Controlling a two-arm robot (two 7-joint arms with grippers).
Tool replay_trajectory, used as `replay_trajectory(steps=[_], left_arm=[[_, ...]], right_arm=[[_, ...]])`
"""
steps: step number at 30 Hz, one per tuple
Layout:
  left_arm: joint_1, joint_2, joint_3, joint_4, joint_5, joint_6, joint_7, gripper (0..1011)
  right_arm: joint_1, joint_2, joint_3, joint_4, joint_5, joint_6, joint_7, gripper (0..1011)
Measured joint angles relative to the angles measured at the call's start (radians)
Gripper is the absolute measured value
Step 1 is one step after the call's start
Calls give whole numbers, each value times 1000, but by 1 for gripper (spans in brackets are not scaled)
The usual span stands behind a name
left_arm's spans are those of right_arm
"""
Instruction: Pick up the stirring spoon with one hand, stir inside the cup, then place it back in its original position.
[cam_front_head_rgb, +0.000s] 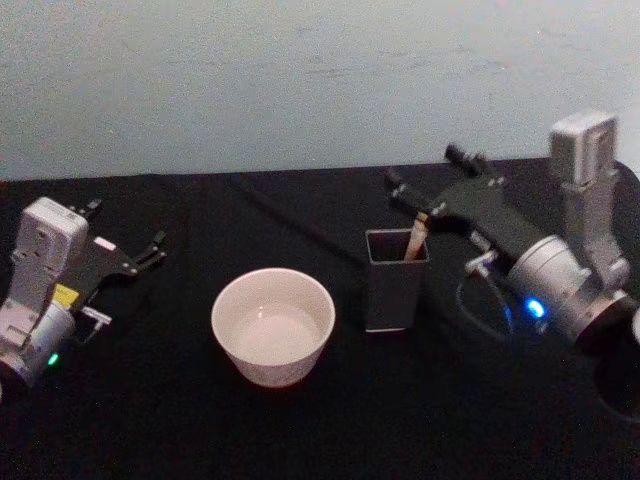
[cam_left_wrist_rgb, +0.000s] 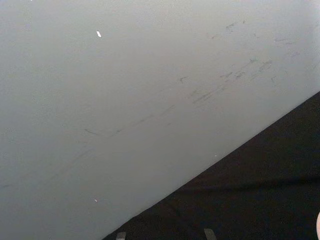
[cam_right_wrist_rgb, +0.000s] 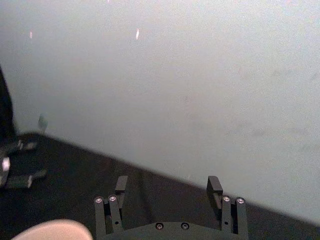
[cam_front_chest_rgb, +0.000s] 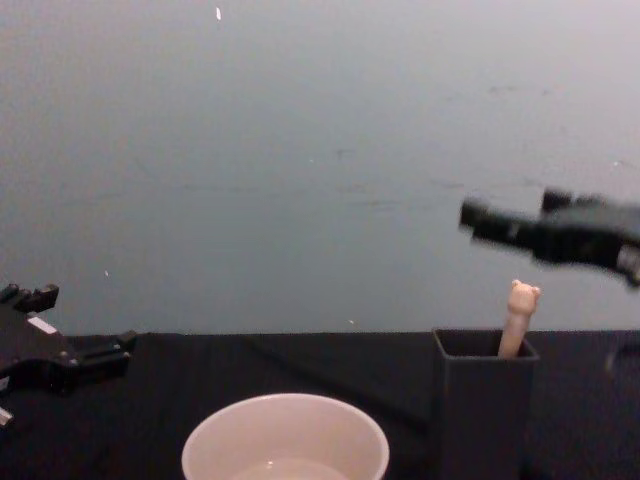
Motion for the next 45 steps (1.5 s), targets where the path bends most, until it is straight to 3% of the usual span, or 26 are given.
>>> replay_trajectory(steps=[6, 11, 17, 30, 45], left_arm=[[0, 0, 0, 0, 0, 0, 0, 1001], [0, 0, 0, 0, 0, 0, 0, 1001], [0, 0, 0, 0, 0, 0, 0, 1001], [0, 0, 0, 0, 0, 0, 0, 1001], [0, 0, 0, 0, 0, 0, 0, 1001]], right_arm=[[18, -5, 55, -10, 13, -64, -17, 1002], [32, 3, 78, 38, -43, -79, -57, 1002], [26, 9, 78, 111, -117, -52, -88, 1002], [-1, -1, 49, 197, -202, -2, -87, 1002], [1, -9, 47, 214, -222, 1, -84, 1002]])
